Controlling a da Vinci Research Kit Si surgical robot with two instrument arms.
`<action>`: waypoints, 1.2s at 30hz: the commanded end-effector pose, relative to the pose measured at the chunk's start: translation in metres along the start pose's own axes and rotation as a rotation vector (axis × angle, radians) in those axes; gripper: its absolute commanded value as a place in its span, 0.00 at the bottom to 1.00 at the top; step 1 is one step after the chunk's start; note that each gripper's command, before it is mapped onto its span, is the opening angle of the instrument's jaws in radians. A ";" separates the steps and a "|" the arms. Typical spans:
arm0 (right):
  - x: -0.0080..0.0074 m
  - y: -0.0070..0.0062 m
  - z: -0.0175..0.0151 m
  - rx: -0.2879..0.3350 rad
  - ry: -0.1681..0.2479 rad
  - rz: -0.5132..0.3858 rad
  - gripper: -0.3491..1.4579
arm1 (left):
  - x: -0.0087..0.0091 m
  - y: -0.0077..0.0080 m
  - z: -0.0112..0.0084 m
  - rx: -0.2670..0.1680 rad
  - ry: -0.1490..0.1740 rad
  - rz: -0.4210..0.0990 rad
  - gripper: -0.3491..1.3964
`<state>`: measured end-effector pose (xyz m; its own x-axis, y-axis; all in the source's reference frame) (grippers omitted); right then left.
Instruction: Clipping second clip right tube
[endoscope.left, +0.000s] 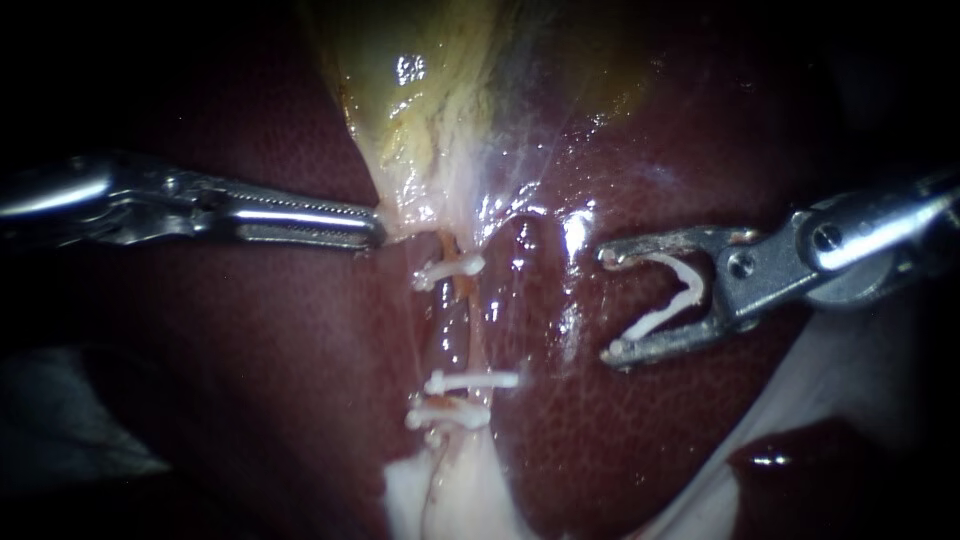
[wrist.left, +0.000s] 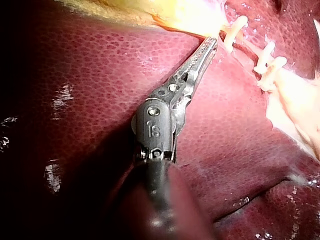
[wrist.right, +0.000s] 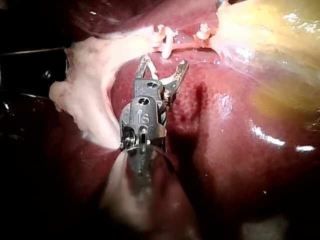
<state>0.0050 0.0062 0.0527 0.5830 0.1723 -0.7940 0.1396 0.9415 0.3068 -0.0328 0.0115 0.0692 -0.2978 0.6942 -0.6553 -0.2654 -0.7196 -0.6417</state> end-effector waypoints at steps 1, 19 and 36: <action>-0.0001 0.0000 0.0000 0.000 0.000 0.000 0.47 | 0.0003 0.0001 -0.0005 -0.004 0.000 -0.002 0.00; 0.0000 0.0009 0.0038 -0.021 -0.006 0.085 0.47 | 0.0060 0.0020 -0.0088 0.030 0.049 0.000 0.00; -0.0042 0.0018 0.0147 0.108 0.096 0.359 0.46 | 0.0060 0.0022 -0.0087 0.032 0.049 0.000 0.00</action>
<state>0.0148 0.0028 0.0646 0.5308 0.5256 -0.6648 0.0258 0.7741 0.6326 -0.0272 0.0142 0.0604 -0.2527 0.6935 -0.6747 -0.2950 -0.7194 -0.6289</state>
